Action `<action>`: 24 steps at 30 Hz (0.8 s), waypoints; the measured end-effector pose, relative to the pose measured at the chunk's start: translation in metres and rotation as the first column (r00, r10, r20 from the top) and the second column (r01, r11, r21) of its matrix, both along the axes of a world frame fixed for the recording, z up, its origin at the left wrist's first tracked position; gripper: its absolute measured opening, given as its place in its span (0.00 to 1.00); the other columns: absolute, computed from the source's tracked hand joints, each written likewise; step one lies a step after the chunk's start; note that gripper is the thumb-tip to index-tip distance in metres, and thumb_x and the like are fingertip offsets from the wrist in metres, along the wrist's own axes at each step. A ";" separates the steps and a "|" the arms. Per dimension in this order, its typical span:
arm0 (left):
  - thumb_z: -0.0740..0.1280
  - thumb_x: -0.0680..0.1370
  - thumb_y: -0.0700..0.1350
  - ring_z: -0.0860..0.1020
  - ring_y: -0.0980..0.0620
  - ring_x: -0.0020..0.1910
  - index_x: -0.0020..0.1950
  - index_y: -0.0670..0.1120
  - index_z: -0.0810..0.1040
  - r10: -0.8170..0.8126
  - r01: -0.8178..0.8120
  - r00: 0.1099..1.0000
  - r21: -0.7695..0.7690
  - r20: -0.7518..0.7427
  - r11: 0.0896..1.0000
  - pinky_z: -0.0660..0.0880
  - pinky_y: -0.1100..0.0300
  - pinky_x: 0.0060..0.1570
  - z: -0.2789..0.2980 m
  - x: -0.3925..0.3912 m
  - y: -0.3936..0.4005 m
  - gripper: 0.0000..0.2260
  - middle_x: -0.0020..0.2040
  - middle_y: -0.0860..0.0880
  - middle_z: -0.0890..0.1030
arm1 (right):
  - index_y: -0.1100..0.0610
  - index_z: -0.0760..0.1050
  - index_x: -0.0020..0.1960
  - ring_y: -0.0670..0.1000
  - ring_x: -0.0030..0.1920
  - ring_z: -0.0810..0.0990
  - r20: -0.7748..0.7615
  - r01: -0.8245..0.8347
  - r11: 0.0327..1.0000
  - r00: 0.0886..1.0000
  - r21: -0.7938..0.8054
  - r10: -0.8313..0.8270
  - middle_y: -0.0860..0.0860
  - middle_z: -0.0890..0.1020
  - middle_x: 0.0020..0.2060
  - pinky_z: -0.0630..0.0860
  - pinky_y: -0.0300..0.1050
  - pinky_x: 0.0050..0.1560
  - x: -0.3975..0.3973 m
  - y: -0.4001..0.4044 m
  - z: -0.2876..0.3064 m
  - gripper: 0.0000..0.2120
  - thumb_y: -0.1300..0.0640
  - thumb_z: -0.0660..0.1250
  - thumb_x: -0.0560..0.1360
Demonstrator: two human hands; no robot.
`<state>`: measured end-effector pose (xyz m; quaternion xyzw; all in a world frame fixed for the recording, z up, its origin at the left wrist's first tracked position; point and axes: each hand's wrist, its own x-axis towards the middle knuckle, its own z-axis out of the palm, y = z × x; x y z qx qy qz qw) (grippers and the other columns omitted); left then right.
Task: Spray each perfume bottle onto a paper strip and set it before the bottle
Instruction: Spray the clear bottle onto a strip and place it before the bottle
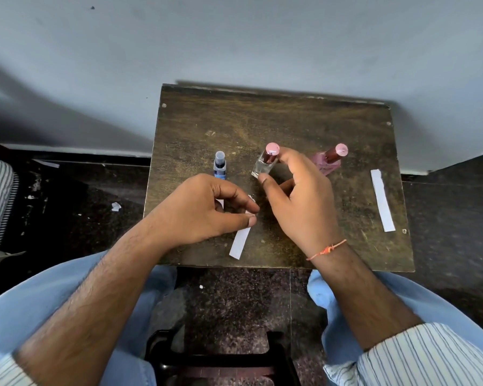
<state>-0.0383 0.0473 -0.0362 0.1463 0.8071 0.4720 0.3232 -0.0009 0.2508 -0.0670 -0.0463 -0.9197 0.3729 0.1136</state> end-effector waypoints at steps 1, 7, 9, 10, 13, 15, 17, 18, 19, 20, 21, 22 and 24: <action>0.80 0.77 0.44 0.69 0.61 0.23 0.52 0.51 0.90 0.005 -0.005 1.000 -0.001 0.001 1.000 0.64 0.76 0.28 -0.001 0.000 0.000 0.05 0.27 0.65 0.79 | 0.56 0.81 0.66 0.45 0.43 0.79 -0.002 0.004 1.000 1.000 -0.002 -0.004 0.48 0.86 0.58 0.72 0.38 0.49 0.001 0.000 0.000 0.16 0.57 0.75 0.79; 0.80 0.77 0.44 0.72 0.64 0.23 0.52 0.51 0.90 0.008 -0.010 0.999 -0.021 -0.047 1.000 0.66 0.76 0.29 -0.006 -0.003 0.004 0.04 0.28 0.67 0.80 | 0.55 0.82 0.63 0.47 0.32 0.80 -0.034 -0.001 0.996 0.999 -0.087 -0.002 0.46 0.86 0.53 0.79 0.46 0.39 0.012 0.004 0.002 0.14 0.59 0.75 0.78; 0.80 0.78 0.44 0.74 0.67 0.25 0.51 0.51 0.91 0.023 -0.024 0.996 -0.015 -0.081 1.000 0.68 0.77 0.31 -0.008 -0.002 0.007 0.04 0.31 0.66 0.82 | 0.57 0.82 0.62 0.49 0.32 0.80 -0.048 -0.029 0.989 0.999 -0.142 0.022 0.46 0.85 0.51 0.78 0.45 0.36 0.016 0.009 0.004 0.13 0.61 0.75 0.77; 0.79 0.78 0.45 0.76 0.68 0.26 0.50 0.52 0.91 0.022 -0.024 0.995 -0.016 -0.099 1.000 0.69 0.77 0.32 -0.008 -0.002 0.009 0.03 0.34 0.64 0.84 | 0.58 0.81 0.61 0.49 0.32 0.80 -0.057 -0.046 0.987 0.998 -0.156 0.038 0.46 0.85 0.50 0.77 0.44 0.34 0.018 0.011 0.005 0.13 0.61 0.75 0.77; 0.79 0.79 0.47 0.78 0.70 0.29 0.50 0.53 0.90 0.016 -0.023 0.985 -0.034 -0.170 0.999 0.70 0.76 0.34 -0.009 -0.002 0.014 0.02 0.40 0.61 0.88 | 0.59 0.81 0.59 0.49 0.31 0.80 -0.078 -0.095 0.981 0.994 -0.167 0.082 0.43 0.82 0.47 0.76 0.43 0.31 0.024 0.017 0.010 0.11 0.61 0.75 0.77; 0.78 0.79 0.46 0.78 0.70 0.29 0.49 0.53 0.90 0.061 -0.066 0.979 -0.021 -0.193 0.998 0.70 0.76 0.34 -0.010 -0.001 0.018 0.01 0.38 0.64 0.86 | 0.59 0.81 0.59 0.50 0.30 0.79 -0.076 -0.114 0.976 0.992 -0.184 0.101 0.39 0.80 0.45 0.76 0.46 0.30 0.027 0.022 0.012 0.11 0.60 0.75 0.77; 0.77 0.80 0.46 0.77 0.67 0.28 0.50 0.53 0.89 0.121 -0.119 0.971 0.022 -0.205 0.993 0.69 0.75 0.32 -0.011 0.000 0.022 0.02 0.37 0.65 0.85 | 0.60 0.81 0.59 0.51 0.30 0.78 -0.061 -0.125 0.969 0.992 -0.212 0.114 0.40 0.80 0.46 0.76 0.50 0.30 0.029 0.027 0.013 0.11 0.60 0.74 0.77; 0.76 0.81 0.46 0.75 0.64 0.27 0.51 0.53 0.89 0.152 -0.142 0.967 0.060 -0.206 0.988 0.68 0.73 0.31 -0.012 0.000 0.024 0.03 0.36 0.62 0.85 | 0.60 0.81 0.59 0.51 0.30 0.79 -0.054 -0.134 0.966 0.991 -0.220 0.125 0.41 0.81 0.46 0.76 0.52 0.31 0.030 0.030 0.014 0.11 0.60 0.74 0.77; 0.75 0.82 0.46 0.73 0.62 0.25 0.52 0.53 0.89 0.179 -0.160 0.964 0.105 -0.198 0.981 0.68 0.69 0.29 -0.013 0.000 0.026 0.03 0.36 0.58 0.85 | 0.59 0.81 0.58 0.51 0.30 0.79 -0.049 -0.145 0.965 0.989 -0.220 0.137 0.41 0.81 0.46 0.76 0.52 0.31 0.031 0.032 0.015 0.11 0.60 0.74 0.77; 0.74 0.83 0.47 0.72 0.57 0.25 0.54 0.53 0.89 0.200 -0.173 0.960 0.145 -0.195 0.974 0.67 0.64 0.27 -0.013 -0.001 0.027 0.04 0.35 0.53 0.85 | 0.59 0.82 0.58 0.52 0.30 0.79 -0.044 -0.156 0.964 0.988 -0.216 0.150 0.40 0.80 0.44 0.76 0.52 0.31 0.032 0.034 0.015 0.10 0.59 0.74 0.77; 0.72 0.83 0.49 0.72 0.51 0.24 0.55 0.53 0.88 0.219 -0.186 0.954 0.171 -0.203 0.968 0.67 0.61 0.27 -0.013 -0.001 0.029 0.05 0.35 0.48 0.84 | 0.58 0.82 0.57 0.52 0.30 0.78 -0.035 -0.165 0.964 0.986 -0.211 0.162 0.39 0.79 0.42 0.75 0.52 0.31 0.033 0.036 0.016 0.10 0.59 0.75 0.77; 0.71 0.84 0.49 0.73 0.48 0.25 0.57 0.53 0.88 0.232 -0.193 0.950 0.190 -0.210 0.963 0.69 0.59 0.27 -0.012 -0.001 0.031 0.07 0.34 0.49 0.84 | 0.57 0.82 0.57 0.52 0.30 0.78 -0.022 -0.171 0.963 0.985 -0.207 0.170 0.39 0.78 0.41 0.75 0.52 0.31 0.034 0.037 0.016 0.10 0.58 0.75 0.77; 0.69 0.86 0.46 0.77 0.53 0.27 0.61 0.50 0.88 0.228 -0.179 0.951 0.230 -0.209 0.957 0.72 0.62 0.28 -0.009 0.000 0.036 0.08 0.33 0.59 0.83 | 0.56 0.83 0.56 0.52 0.30 0.78 0.008 -0.181 0.962 0.982 -0.202 0.187 0.40 0.77 0.38 0.74 0.51 0.31 0.036 0.041 0.017 0.09 0.58 0.75 0.76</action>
